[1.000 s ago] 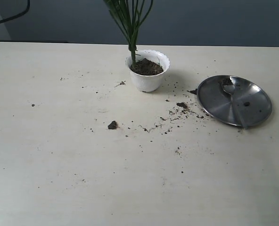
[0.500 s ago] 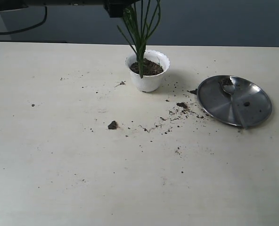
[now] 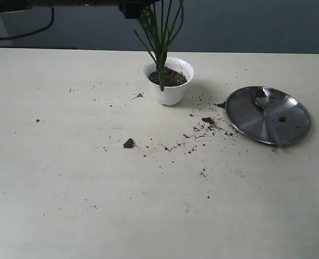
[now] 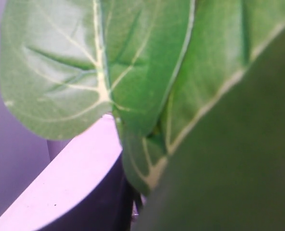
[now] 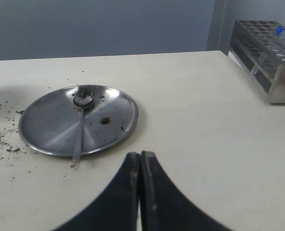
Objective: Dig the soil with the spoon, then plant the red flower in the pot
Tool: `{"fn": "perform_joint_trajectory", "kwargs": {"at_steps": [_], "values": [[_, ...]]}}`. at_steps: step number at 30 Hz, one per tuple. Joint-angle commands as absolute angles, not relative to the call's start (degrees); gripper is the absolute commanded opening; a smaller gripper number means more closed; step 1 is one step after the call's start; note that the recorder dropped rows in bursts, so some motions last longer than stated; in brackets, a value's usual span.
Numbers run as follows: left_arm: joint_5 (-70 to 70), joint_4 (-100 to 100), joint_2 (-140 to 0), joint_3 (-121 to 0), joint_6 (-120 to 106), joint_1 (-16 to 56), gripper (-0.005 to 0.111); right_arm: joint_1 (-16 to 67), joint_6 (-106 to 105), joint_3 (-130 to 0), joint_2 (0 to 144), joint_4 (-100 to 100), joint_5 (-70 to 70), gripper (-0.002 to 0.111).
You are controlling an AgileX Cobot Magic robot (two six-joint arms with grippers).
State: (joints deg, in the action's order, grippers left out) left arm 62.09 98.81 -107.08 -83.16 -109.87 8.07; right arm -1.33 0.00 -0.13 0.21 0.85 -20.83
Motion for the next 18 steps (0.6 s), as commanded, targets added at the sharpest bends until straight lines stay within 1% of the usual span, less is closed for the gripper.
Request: {"fn": "perform_joint_trajectory", "kwargs": {"at_steps": [1,18], "values": [[62.7,99.9,-107.0,-83.5,-109.3,7.9,0.0,-1.7,0.0,0.0,0.0,0.8,-20.6,0.0],[63.1,99.9,-106.6,-83.5,-106.6,7.9,0.0,-1.7,0.0,0.0,0.0,0.8,-20.6,0.0]]}}
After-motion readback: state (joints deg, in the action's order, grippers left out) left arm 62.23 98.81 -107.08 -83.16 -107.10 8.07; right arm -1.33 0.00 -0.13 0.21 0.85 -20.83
